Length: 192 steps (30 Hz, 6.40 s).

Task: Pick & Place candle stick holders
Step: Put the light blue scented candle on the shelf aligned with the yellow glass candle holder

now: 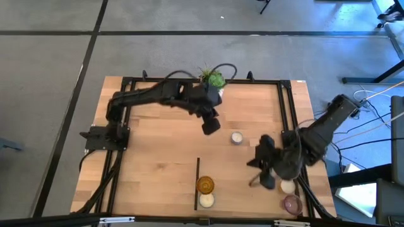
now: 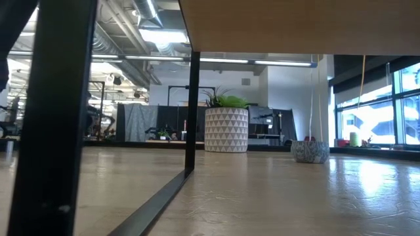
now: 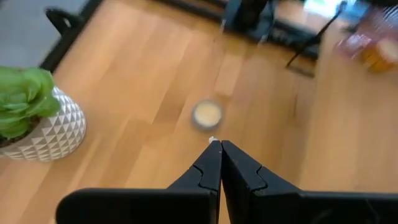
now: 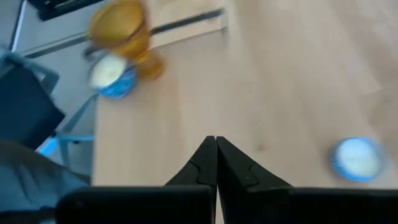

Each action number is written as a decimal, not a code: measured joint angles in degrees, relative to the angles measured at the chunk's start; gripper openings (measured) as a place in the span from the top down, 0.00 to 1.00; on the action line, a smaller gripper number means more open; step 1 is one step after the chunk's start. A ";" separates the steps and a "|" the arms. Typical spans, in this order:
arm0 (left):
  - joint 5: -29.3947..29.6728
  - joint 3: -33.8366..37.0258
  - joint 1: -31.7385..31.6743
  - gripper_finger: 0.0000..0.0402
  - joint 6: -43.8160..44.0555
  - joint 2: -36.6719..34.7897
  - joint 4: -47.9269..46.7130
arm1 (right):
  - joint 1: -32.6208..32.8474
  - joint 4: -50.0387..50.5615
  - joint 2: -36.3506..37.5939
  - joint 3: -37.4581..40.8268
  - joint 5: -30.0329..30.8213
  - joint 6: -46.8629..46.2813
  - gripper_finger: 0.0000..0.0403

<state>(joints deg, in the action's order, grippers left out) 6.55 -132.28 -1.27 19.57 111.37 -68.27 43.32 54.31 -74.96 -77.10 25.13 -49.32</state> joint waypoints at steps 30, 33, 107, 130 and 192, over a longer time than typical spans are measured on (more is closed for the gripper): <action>-15.09 23.16 -10.26 0.99 -11.36 4.75 29.29 | -17.91 -13.19 11.21 14.58 -5.50 11.97 1.00; -15.42 23.16 -10.54 0.99 -10.81 6.51 30.19 | -17.91 -13.67 13.08 16.35 -5.17 11.16 1.00; -1.60 104.99 -7.28 0.99 -13.22 -70.24 78.27 | -51.94 2.49 -12.32 16.96 -29.17 5.25 0.59; -1.55 104.98 -7.50 0.99 -9.77 -70.24 77.40 | -51.08 -2.29 -19.15 16.96 -29.43 10.80 0.67; -1.16 104.91 -7.45 0.99 -8.13 -67.09 76.59 | -48.22 12.18 -19.10 5.27 -26.81 14.30 1.00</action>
<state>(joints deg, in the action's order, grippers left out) 5.39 -27.38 -8.73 11.44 44.27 8.32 -4.90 66.49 -94.06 -71.83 -1.68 -35.01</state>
